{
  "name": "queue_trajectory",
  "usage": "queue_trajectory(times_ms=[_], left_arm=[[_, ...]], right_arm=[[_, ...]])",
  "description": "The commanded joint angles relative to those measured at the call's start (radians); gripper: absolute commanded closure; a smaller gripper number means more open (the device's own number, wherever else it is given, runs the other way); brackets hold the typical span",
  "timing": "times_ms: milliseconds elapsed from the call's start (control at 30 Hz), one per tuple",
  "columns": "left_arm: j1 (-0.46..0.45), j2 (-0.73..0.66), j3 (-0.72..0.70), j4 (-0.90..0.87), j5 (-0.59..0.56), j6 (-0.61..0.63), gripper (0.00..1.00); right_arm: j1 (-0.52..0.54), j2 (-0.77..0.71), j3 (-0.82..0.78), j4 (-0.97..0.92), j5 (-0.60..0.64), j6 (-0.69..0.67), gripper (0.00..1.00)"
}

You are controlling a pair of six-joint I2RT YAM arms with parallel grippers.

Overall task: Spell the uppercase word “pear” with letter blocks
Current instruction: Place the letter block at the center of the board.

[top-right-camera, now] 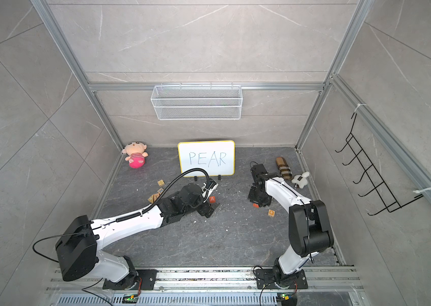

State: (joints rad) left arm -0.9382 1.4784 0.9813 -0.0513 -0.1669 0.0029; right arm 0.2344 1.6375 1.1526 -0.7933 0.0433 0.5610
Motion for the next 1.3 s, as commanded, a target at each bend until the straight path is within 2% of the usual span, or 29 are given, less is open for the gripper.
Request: queue_trajectory(times_ms=[0, 233, 500, 833, 1267], left_arm=[[-0.004, -0.035, -0.013, 0.042, -0.049, -0.014, 0.08], [0.009, -0.116, -0.095, 0.102, -0.121, -0.029, 0.04], [0.055, -0.174, -0.153, 0.113, -0.092, -0.059, 0.02], [0.065, -0.216, -0.188, 0.115, -0.103, -0.058, 0.02], [0.064, -0.192, -0.172, 0.128, -0.092, -0.053, 0.02]], right_arm=[[0.053, -0.017, 0.073, -0.038, -0.008, 0.006, 0.67], [0.206, 0.077, 0.204, -0.062, 0.020, 0.004, 0.67], [0.326, 0.229, 0.312, -0.064, 0.047, -0.009, 0.66], [0.340, 0.369, 0.384, -0.046, 0.081, -0.022, 0.66], [0.353, 0.474, 0.437, -0.027, 0.079, -0.080, 0.65]])
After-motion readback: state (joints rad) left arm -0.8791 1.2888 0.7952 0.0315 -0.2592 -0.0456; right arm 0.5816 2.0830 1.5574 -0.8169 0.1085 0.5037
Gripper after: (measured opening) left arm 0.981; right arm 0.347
